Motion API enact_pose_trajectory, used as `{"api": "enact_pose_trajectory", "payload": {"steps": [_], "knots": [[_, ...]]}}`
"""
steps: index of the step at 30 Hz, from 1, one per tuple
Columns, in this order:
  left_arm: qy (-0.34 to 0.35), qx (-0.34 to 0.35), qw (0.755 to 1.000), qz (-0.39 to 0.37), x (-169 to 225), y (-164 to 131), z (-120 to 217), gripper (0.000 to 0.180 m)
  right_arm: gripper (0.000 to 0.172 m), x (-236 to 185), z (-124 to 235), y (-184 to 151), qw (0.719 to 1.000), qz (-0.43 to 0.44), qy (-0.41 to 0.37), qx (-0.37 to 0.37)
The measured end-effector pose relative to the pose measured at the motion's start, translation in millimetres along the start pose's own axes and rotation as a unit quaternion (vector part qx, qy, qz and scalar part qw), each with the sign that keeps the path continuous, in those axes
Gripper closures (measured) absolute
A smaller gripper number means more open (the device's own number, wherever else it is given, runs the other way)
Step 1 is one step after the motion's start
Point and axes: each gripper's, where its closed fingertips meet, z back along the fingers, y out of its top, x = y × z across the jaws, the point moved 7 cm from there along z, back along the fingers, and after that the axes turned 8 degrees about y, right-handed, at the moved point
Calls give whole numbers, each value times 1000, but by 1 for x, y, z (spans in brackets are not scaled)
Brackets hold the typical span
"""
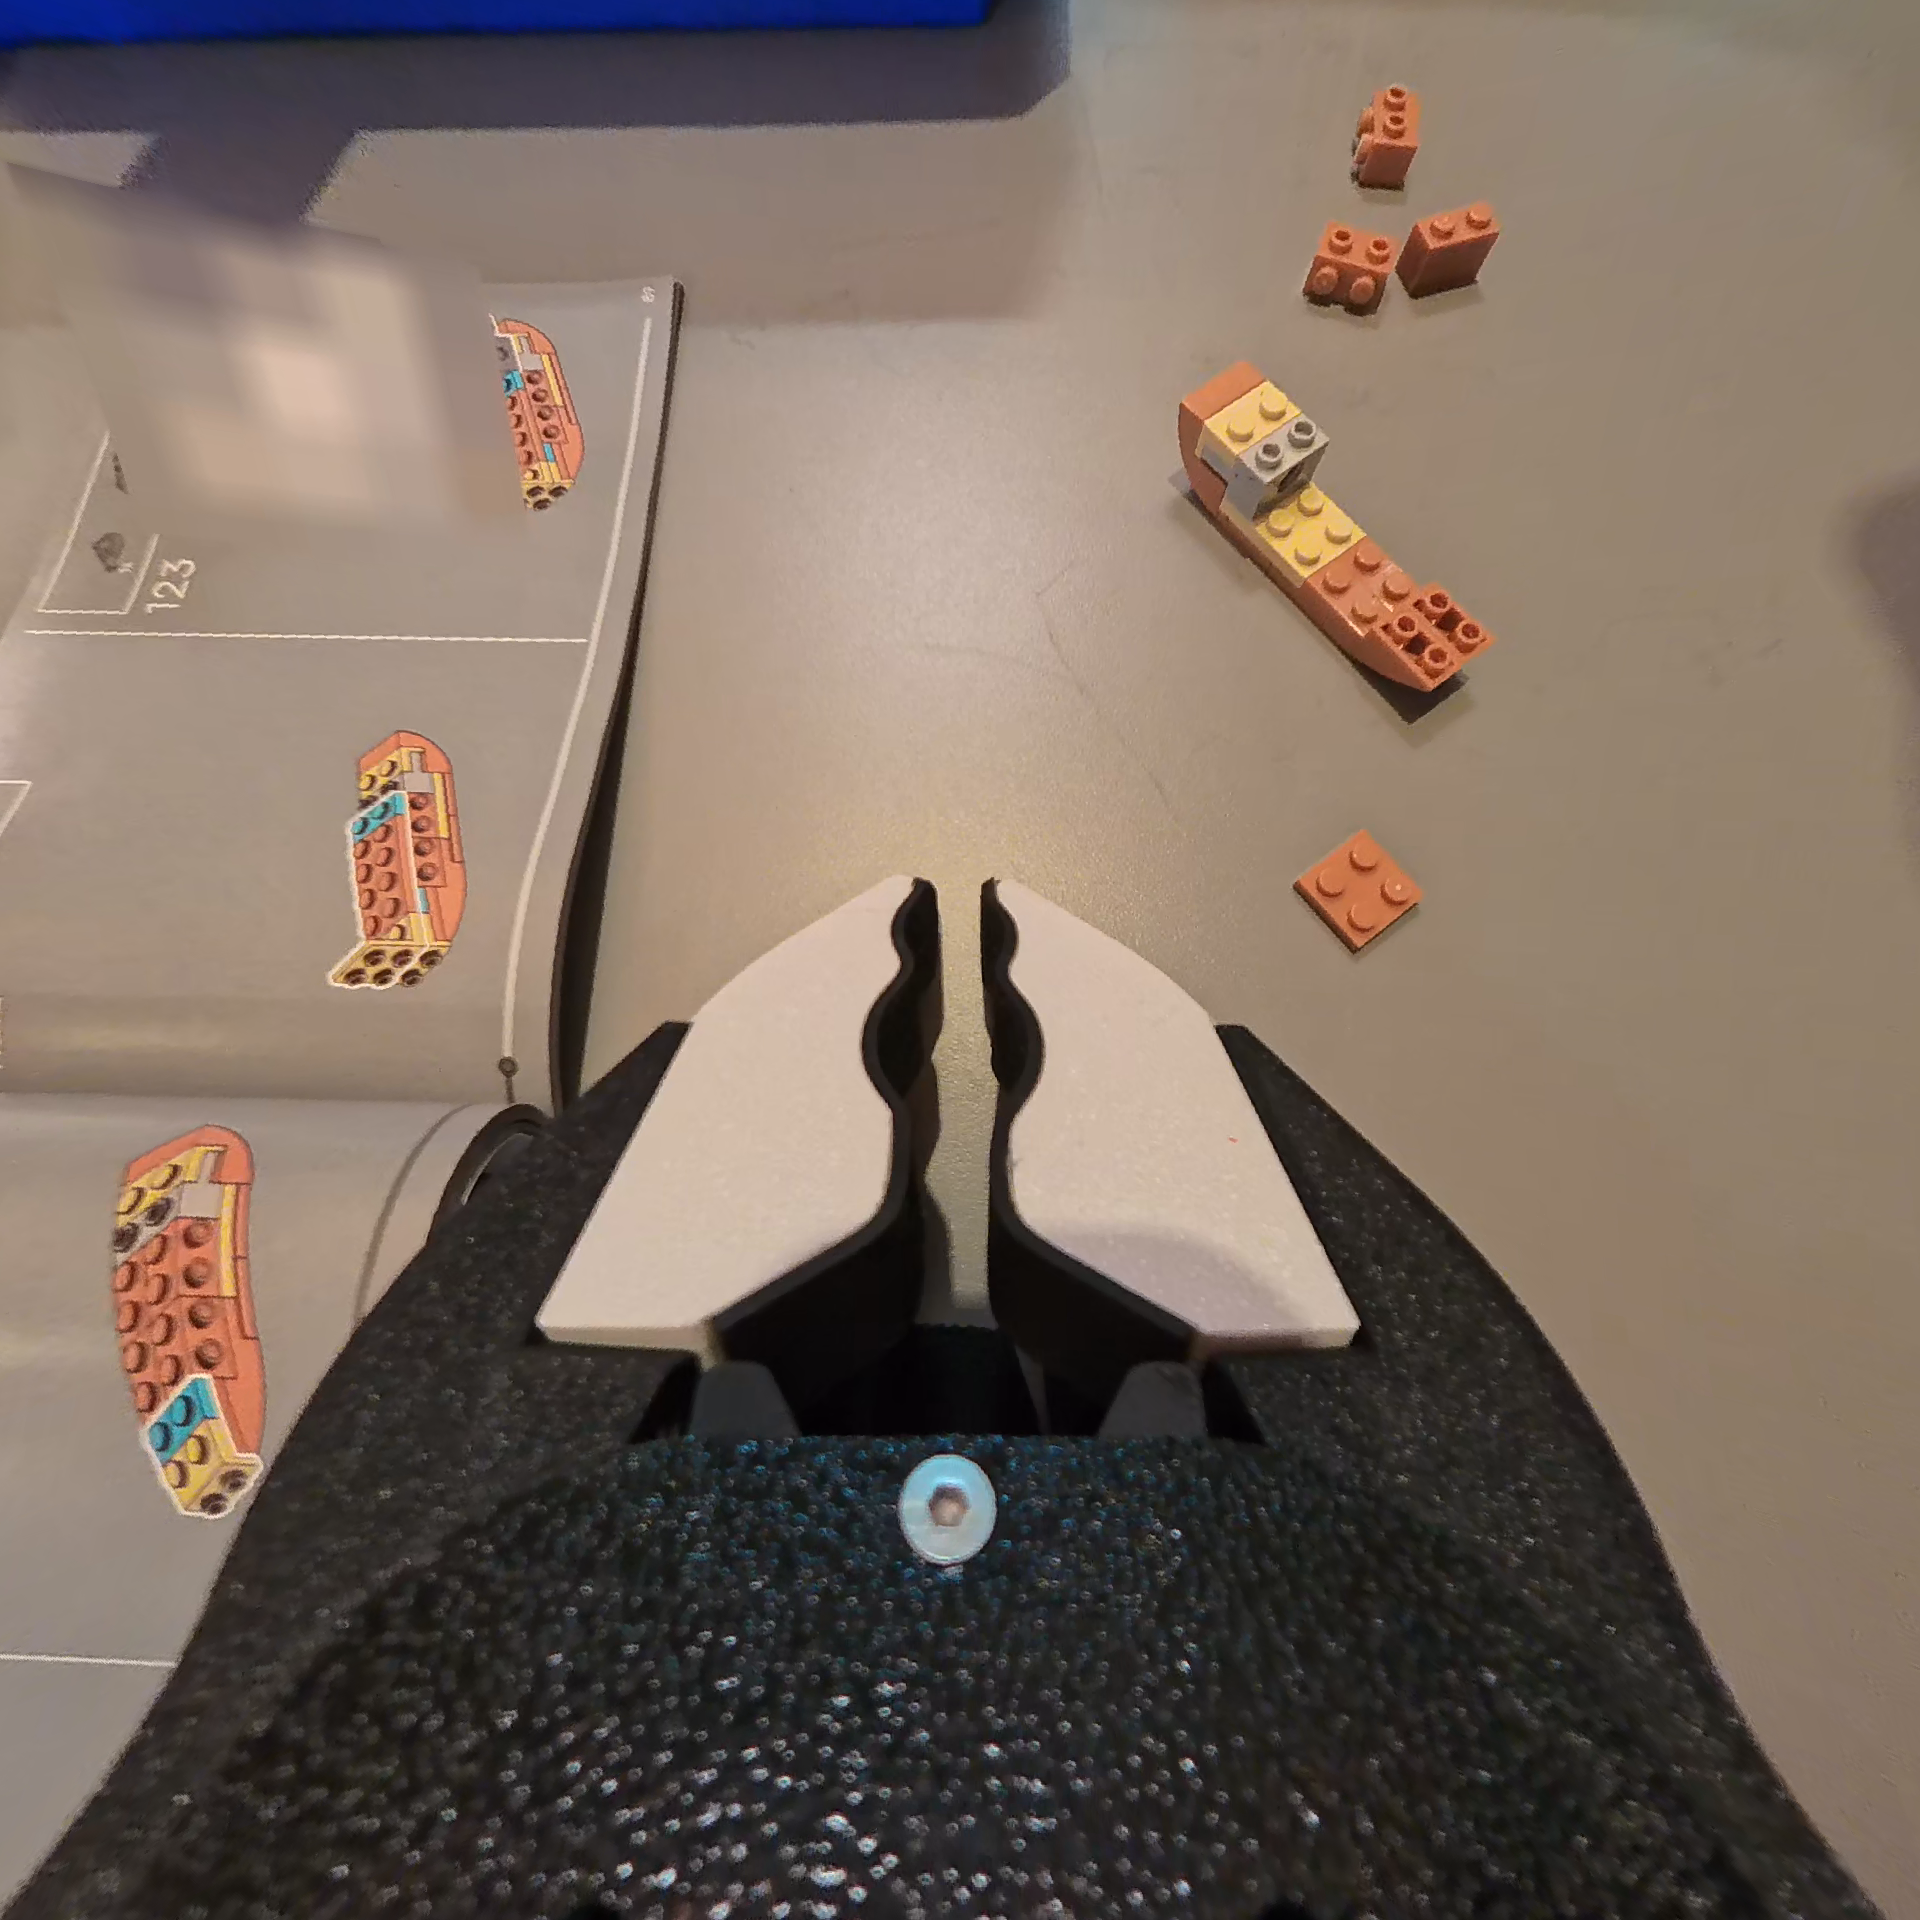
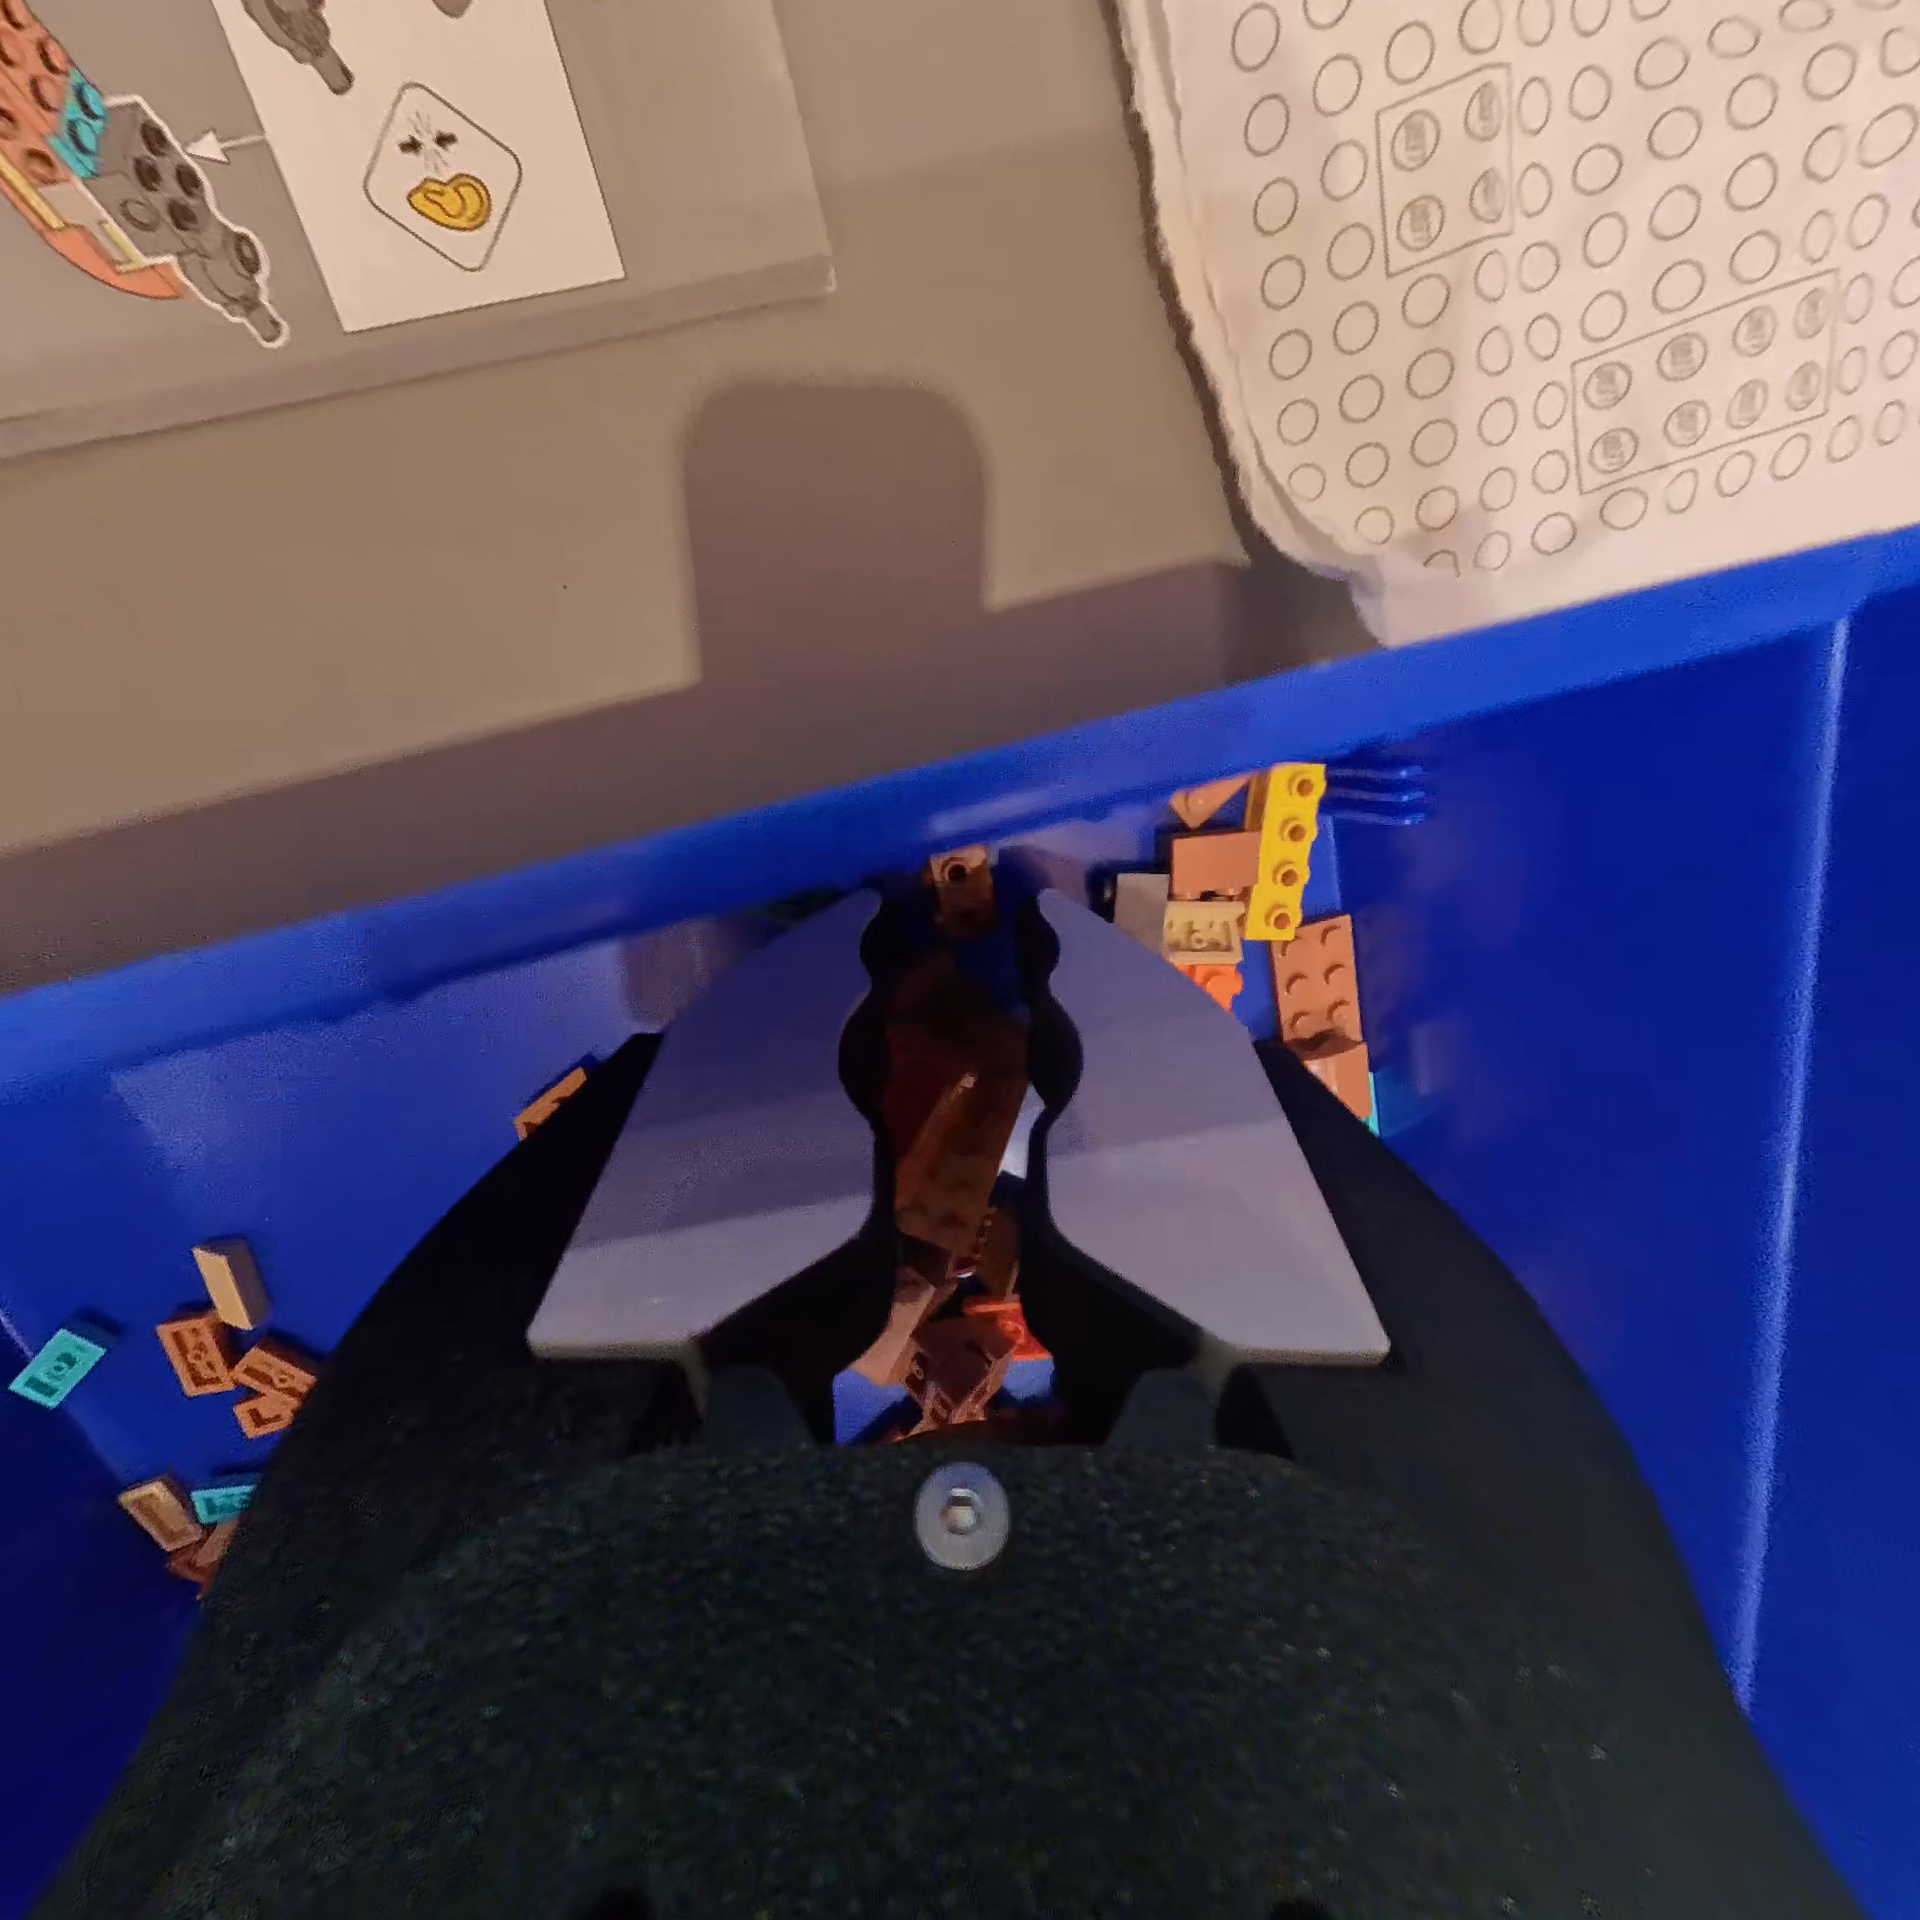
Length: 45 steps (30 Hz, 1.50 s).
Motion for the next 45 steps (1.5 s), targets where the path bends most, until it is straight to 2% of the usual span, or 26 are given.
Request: {"api": "enact_pose_trajectory", "payload": {"steps": [5, 9, 14, 19, 24, 26, 28, 32, 36, 40, 45], "knots": [[-5, -2, 1000, 6, -1, 0, -1, 173, 150, 3, -1, -2, 999, 7, 30, 31], [-10, -5, 1000, 11, -2, 0, -1, 173, 159, 3, -3, -1, 998, 1, 47, 40], [-10, -4, 1000, 10, -2, 0, -1, 173, 160, 5, 1, -3, 1000, -15, -3, 21], [0, 1, 1000, -3, 0, 0, -1, 173, 160, -21, 52, -4, 994, -73, -48, 69], [37, 27, 998, -46, 4, 3, 2, 170, 160, -116, 117, 8, 974, -116, -62, 183], [54, 53, 995, -60, 7, 8, 5, 170, 160, -164, 126, 21, 960, -124, -42, 247], [62, 93, 992, -65, 10, 18, 10, 168, 160, -205, 121, 36, 942, -137, -22, 306], [62, 203, 974, -79, 28, 44, 24, 163, 160, -259, 80, 66, 890, -199, 58, 406], [65, 295, 947, -110, 50, 56, 33, 158, 160, -275, 37, 84, 821, -277, 137, 480], [91, 321, 929, -158, 60, 57, 32, 150, 160, -280, 20, 94, 763, -321, 206, 523], [110, 331, 917, -192, 65, 56, 30, 145, 160, -284, 11, 103, 726, -341, 252, 542]]}}
